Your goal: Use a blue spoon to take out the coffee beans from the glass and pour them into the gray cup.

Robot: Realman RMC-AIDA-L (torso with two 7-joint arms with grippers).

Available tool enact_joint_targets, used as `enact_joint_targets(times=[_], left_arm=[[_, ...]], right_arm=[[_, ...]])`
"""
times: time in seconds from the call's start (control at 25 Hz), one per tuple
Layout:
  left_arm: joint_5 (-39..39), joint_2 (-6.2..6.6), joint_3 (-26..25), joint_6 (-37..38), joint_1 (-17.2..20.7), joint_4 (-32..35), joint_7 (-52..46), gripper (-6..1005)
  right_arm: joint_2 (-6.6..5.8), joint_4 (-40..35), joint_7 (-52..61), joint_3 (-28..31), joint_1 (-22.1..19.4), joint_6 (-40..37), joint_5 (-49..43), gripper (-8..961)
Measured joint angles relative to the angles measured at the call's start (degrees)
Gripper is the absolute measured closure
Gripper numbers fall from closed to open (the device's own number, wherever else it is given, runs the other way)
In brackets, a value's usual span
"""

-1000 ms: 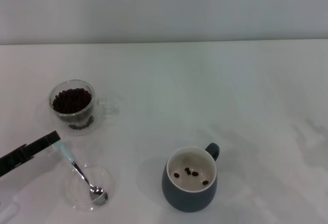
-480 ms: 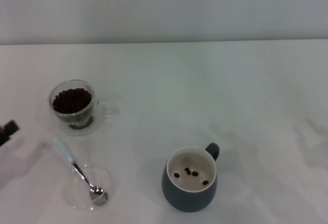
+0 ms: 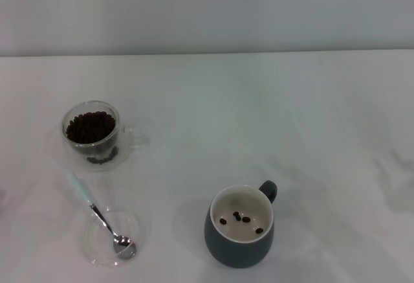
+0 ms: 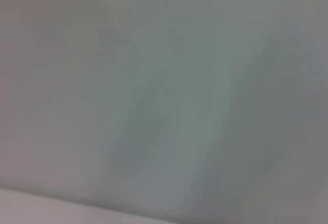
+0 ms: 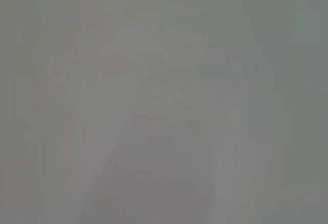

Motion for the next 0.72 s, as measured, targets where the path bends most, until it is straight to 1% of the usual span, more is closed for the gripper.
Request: enact_joint_targets(times=[0.2, 0.56, 0.72], left_arm=[[-3.3, -0.05, -1.1, -0.5, 1.4, -1.5, 8.6, 302], [-3.5, 0.02, -10.0, -1.7, 0.2, -6.3, 21.1, 303], [-3.5, 0.1, -12.2, -3.5, -0.9, -7.8, 24.6, 304]], right_arm=[[0.0, -0.2, 0.0, 0.0, 0.0, -0.1, 0.0, 605], [0.09, -0.3, 0.0, 0.1, 0.6, 0.3, 0.3, 605], [0.11, 0.2, 0.0, 0.1, 0.9, 1.0, 1.1, 605]])
